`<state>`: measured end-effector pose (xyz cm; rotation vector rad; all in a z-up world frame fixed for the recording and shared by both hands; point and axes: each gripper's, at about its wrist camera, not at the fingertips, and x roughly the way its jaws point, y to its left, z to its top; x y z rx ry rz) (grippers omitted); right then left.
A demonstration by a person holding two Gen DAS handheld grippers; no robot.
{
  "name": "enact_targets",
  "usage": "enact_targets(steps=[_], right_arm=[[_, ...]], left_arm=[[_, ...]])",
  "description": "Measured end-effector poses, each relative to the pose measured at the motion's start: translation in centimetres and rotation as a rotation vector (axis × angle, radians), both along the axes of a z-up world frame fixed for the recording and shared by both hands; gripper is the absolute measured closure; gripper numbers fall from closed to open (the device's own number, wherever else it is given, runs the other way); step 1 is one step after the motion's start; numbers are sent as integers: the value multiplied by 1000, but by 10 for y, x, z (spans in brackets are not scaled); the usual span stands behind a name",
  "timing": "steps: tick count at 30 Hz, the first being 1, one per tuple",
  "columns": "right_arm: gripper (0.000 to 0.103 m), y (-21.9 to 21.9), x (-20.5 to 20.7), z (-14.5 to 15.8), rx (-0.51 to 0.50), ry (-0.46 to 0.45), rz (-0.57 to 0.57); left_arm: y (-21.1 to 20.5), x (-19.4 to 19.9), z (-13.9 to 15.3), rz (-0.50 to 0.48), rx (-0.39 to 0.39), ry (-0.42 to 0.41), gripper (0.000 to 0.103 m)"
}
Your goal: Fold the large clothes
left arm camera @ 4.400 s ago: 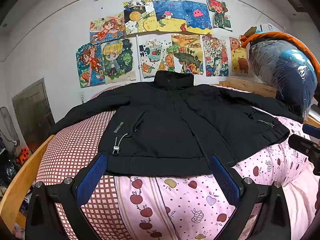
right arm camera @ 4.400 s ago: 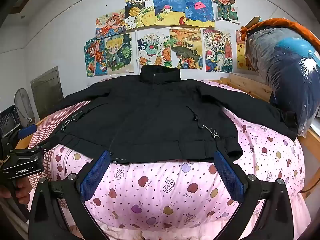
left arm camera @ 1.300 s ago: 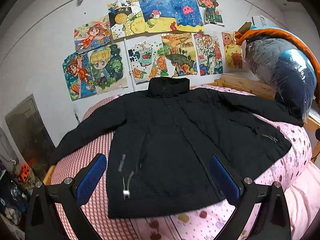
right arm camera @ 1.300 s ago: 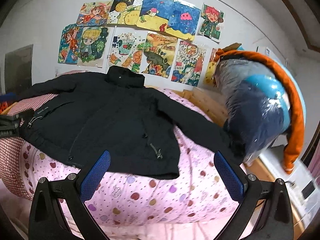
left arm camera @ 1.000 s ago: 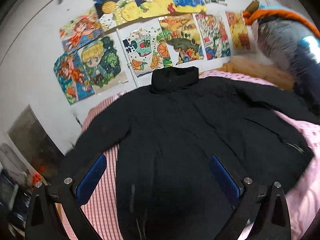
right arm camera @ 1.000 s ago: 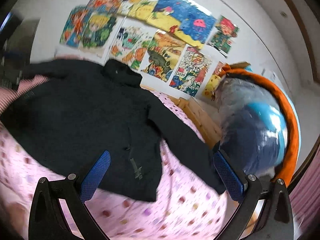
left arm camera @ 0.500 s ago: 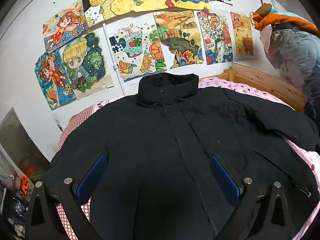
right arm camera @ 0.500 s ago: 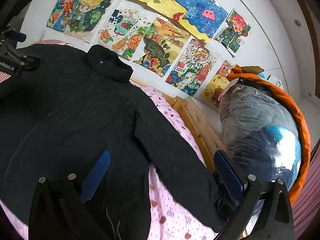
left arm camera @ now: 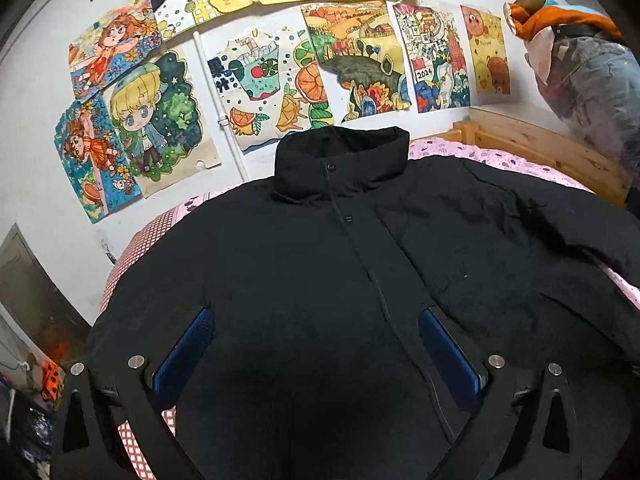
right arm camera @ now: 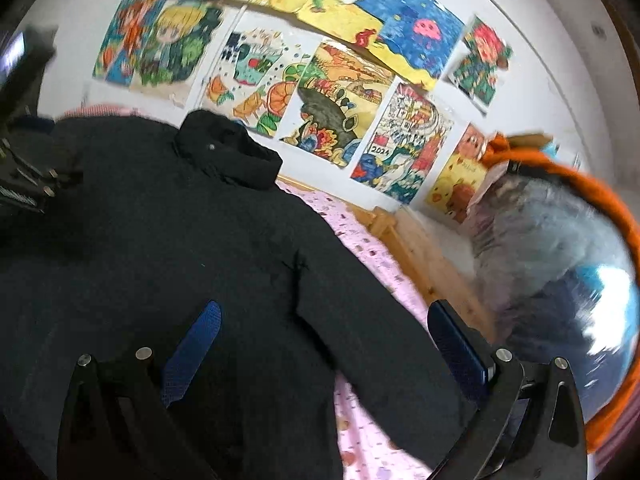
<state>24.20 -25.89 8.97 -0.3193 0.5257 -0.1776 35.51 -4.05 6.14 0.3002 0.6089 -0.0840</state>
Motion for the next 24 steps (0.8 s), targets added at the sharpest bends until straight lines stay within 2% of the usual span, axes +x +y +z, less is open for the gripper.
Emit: enact_targets(steps=[6, 11, 14, 19, 21, 24], right_arm=[[1, -67, 0, -24, 266, 58, -84], [1, -112, -6, -63, 355, 135, -198], [1, -133, -24, -82, 407, 129, -222], [1, -161, -73, -103, 397, 66, -257], [1, -175, -95, -118, 458, 38, -258], [1, -195, -100, -135, 509, 54, -283]], left_arm=[[-21, 19, -10, -9, 7, 13, 0], [-51, 33, -20, -22, 0, 28, 0], [-74, 41, -30, -31, 21, 49, 0], [-110, 61, -45, -28, 20, 101, 0], [-120, 67, -48, -20, 20, 99, 0], [-134, 75, -51, -4, 19, 87, 0]])
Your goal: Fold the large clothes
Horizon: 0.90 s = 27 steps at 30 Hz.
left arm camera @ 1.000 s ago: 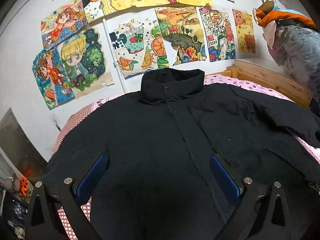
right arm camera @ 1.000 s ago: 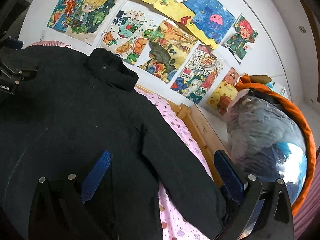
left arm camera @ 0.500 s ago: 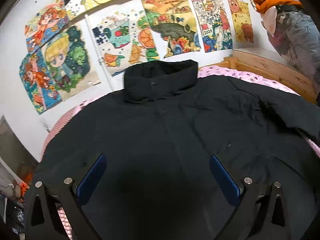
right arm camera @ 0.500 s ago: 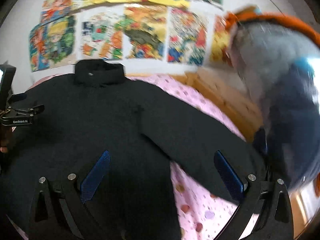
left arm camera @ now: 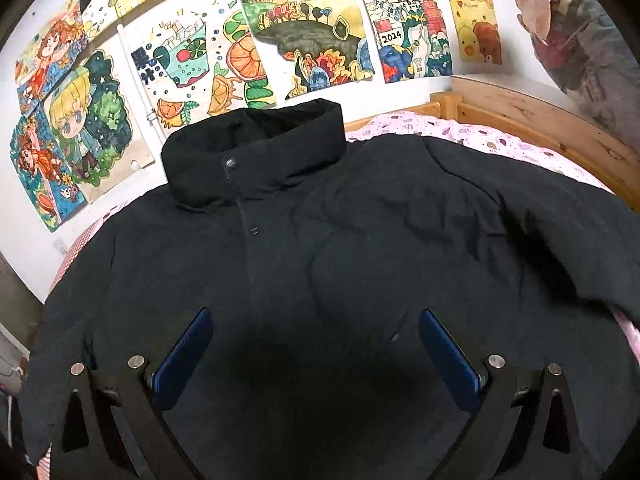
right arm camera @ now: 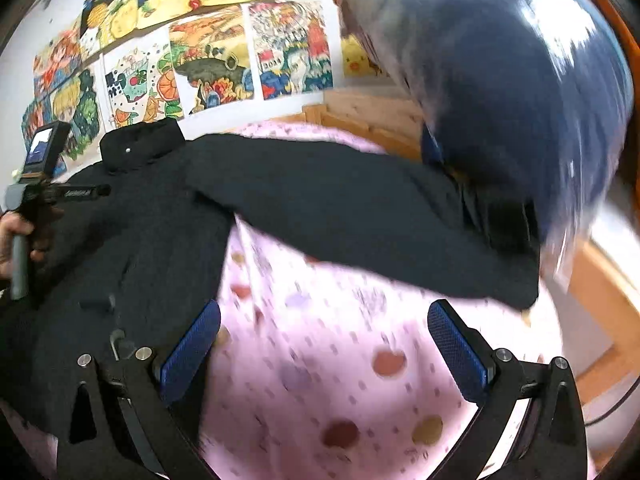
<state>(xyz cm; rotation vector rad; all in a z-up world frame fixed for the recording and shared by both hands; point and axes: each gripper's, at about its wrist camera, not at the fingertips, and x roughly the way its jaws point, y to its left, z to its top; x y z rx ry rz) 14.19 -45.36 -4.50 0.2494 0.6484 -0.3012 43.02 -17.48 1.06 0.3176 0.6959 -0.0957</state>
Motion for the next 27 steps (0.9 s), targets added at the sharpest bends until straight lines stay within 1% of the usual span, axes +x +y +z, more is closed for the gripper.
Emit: enact_targets(steps=[1, 3, 4, 7, 8, 9, 11, 14, 15, 17, 19, 21, 22, 23, 24, 25, 26, 27], right_arm=[[1, -6, 2, -4, 10, 10, -25], [1, -17, 7, -9, 63, 29, -59], [1, -24, 7, -11, 95, 15, -81], [1, -45, -2, -17, 165, -41, -163], [1, -57, -3, -19, 210, -58, -209], [1, -64, -4, -21, 232, -73, -230], [1, -82, -6, -24, 309, -120, -301], [1, -107, -11, -35, 449, -208, -375], [1, -112, -12, -39, 475, -228, -394], [1, -123, -8, -44, 494, -257, -441], [8, -128, -6, -47, 504, -278, -476], [33, -133, -3, -47, 505, -305, -498], [37, -131, -6, -47, 502, -307, -505], [48, -132, -3, -46, 501, -311, -517], [64, -131, -5, -46, 497, -314, -526], [73, -129, -8, -46, 494, -320, -525], [89, -128, -11, -44, 490, -331, -523], [91, -128, -18, -42, 488, -344, -513]], left_arm=[[-7, 4, -2, 2, -7, 5, 0], [-17, 10, -4, -2, -15, 17, 0], [-24, 14, -5, -5, -27, 19, 0], [-41, 26, -6, 6, -62, 10, 0], [-45, 30, -6, 9, -72, 11, 0], [-50, 35, -6, 11, -86, 16, 0], [-61, 47, -6, 13, -112, 18, 0], [-73, 64, -12, 41, -109, 19, 0], [-75, 70, -16, 54, -104, 27, 0], [-79, 84, -29, 80, -87, 76, 0], [-81, 97, -49, 99, -69, 173, 0], [-79, 107, -65, 107, -80, 258, 0], [-76, 110, -70, 107, -100, 282, 0], [-71, 112, -72, 104, -129, 299, 0], [-67, 113, -72, 101, -151, 308, 0], [-63, 112, -70, 101, -159, 310, 0], [-60, 110, -67, 99, -158, 306, 0], [-56, 107, -64, 95, -157, 299, 0]])
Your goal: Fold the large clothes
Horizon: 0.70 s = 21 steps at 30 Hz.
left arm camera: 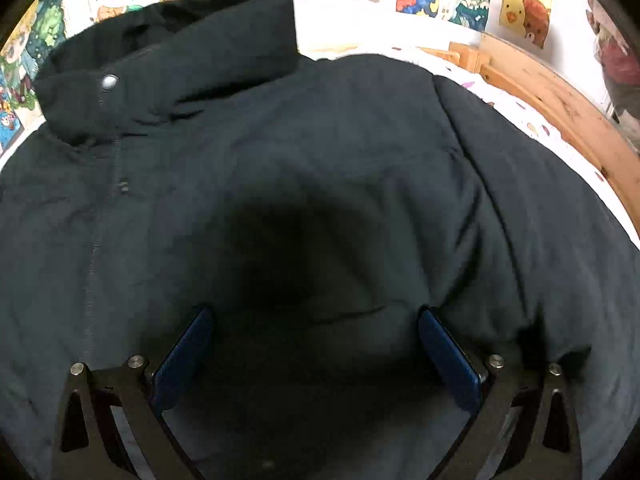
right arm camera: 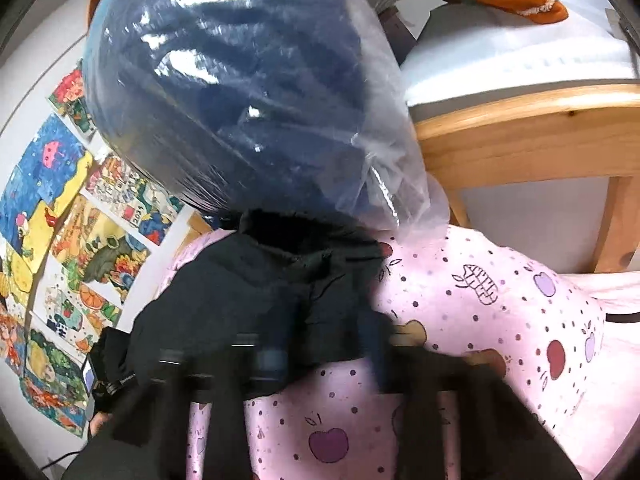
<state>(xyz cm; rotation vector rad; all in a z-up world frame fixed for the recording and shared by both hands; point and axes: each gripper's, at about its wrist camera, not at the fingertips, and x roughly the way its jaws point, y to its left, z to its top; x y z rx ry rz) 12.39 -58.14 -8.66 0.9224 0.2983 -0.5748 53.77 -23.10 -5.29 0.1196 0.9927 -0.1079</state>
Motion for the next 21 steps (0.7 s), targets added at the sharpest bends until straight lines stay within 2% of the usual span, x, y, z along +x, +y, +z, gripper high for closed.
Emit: enact_targets(steps=[4, 6, 9, 12, 15, 17, 21], right_arm=[[96, 22, -4, 32, -108, -21, 52], [96, 42, 1, 63, -200, -36, 96], [96, 68, 19, 118, -314, -73, 208], [96, 97, 49, 185, -442, -121, 360], [96, 134, 88, 246, -507, -169, 537], [96, 175, 123, 291, -576, -179, 695], [96, 273, 182, 337, -683, -152, 979]], left_arm=[[30, -28, 27, -48, 0, -68, 0], [49, -43, 43, -72, 4, -91, 0], [87, -74, 73, -109, -30, -114, 0], [128, -101, 99, -105, -69, -147, 0], [169, -123, 123, -78, -127, -177, 0], [196, -132, 134, -51, -175, -197, 0], [239, -155, 145, -28, -254, -231, 0]])
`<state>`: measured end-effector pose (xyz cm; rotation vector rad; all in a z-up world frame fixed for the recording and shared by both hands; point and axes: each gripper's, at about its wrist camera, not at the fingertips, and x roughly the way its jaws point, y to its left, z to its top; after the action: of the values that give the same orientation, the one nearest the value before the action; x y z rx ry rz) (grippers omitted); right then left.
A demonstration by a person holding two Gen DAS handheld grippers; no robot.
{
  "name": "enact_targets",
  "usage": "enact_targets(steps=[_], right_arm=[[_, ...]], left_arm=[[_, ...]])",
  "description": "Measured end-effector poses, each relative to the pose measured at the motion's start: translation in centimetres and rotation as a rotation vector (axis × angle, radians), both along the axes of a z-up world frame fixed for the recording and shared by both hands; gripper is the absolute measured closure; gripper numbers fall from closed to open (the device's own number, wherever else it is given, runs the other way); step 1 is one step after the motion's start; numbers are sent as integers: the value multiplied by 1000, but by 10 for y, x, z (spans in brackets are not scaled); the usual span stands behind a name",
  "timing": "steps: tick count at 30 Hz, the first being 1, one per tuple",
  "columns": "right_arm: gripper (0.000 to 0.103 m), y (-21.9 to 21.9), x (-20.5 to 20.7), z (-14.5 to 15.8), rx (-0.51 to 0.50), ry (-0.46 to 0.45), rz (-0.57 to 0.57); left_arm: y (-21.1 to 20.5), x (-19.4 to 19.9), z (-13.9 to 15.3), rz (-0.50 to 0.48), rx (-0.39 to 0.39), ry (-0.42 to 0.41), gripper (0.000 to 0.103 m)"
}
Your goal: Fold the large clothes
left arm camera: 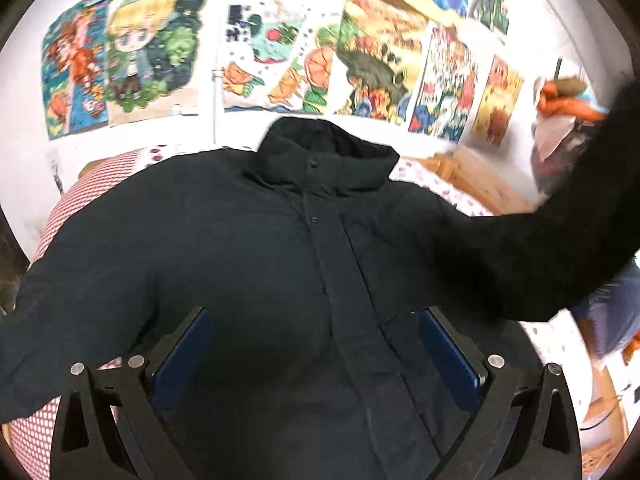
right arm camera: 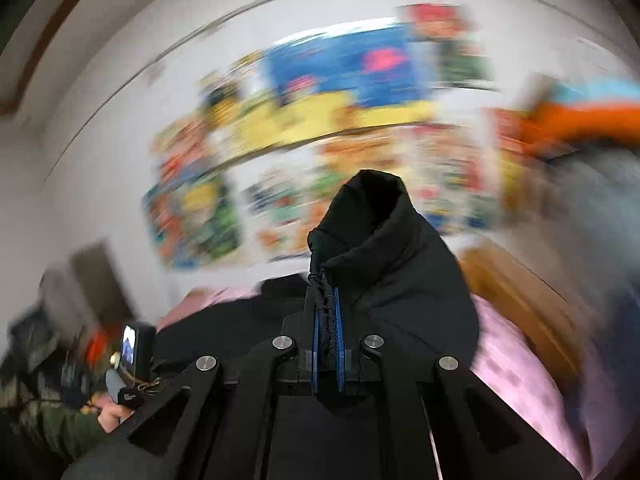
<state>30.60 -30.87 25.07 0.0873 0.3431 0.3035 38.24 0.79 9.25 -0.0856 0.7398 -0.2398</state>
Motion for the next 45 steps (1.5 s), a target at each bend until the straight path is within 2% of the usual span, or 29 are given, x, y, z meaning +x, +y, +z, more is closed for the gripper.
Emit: enact_targets(steps=[2, 5, 9, 11, 14, 19, 20, 21, 24, 25, 26, 27, 28, 29, 30, 31, 32, 35, 37, 40, 42, 45], right_arm=[[96, 46, 16, -1, -35, 49, 113], [96, 113, 40, -21, -89, 119, 269], [96, 164, 50, -74, -156, 211, 420], [89, 176, 55, -100, -156, 287, 454], [74, 168, 58, -120, -127, 368, 446], [59, 117, 49, -115, -172, 399, 309], [52, 104, 51, -113, -167, 404, 271], [44, 90, 52, -116, -166, 401, 238], [38, 40, 48, -133, -170, 386, 129], [37, 33, 56, -142, -169, 382, 105], [37, 11, 50, -154, -171, 373, 60], [37, -3, 54, -166, -177, 366, 23], [37, -13, 59, -175, -181, 362, -5], [37, -26, 65, -189, -181, 362, -39], [37, -42, 64, -201, -172, 365, -66], [37, -49, 73, -209, -160, 368, -84], [36, -66, 73, -221, -125, 372, -111], [36, -72, 108, -246, -34, 396, -144], [36, -78, 121, -263, -9, 443, -147], [36, -76, 129, -267, 10, 440, -143], [36, -67, 133, -264, -4, 415, -135], [34, -51, 140, -260, -35, 376, -114]], left_arm=[[13, -12, 1, -1, -9, -16, 0], [32, -34, -2, 4, 6, -50, 0], [51, -53, -15, -22, 19, -47, 0], [59, -58, -24, -36, 14, -34, 0], [66, -56, -35, -58, -6, 2, 0], [68, -37, -39, -21, -20, 4, 0], [66, -34, -42, -8, -17, 14, 0], [63, -23, -45, 10, -10, 36, 0], [49, 7, -60, 72, 60, 124, 2], [44, 16, -67, 88, 81, 162, 5], [41, 22, -74, 98, 91, 199, 17], [37, 28, -81, 104, 104, 237, 34], [30, 36, -91, 113, 148, 290, 46], [25, 40, -97, 120, 188, 317, 71], [19, 43, -103, 125, 230, 332, 85], [14, 42, -104, 151, 270, 308, 89], [10, 41, -103, 170, 297, 283, 97], [-4, 33, -90, 215, 390, 173, 99], [-9, 24, -72, 263, 464, 56, 100], [-4, 14, -39, 376, 530, -118, 100], [7, 16, -26, 432, 529, -170, 100], [16, 29, -25, 482, 580, -152, 100]])
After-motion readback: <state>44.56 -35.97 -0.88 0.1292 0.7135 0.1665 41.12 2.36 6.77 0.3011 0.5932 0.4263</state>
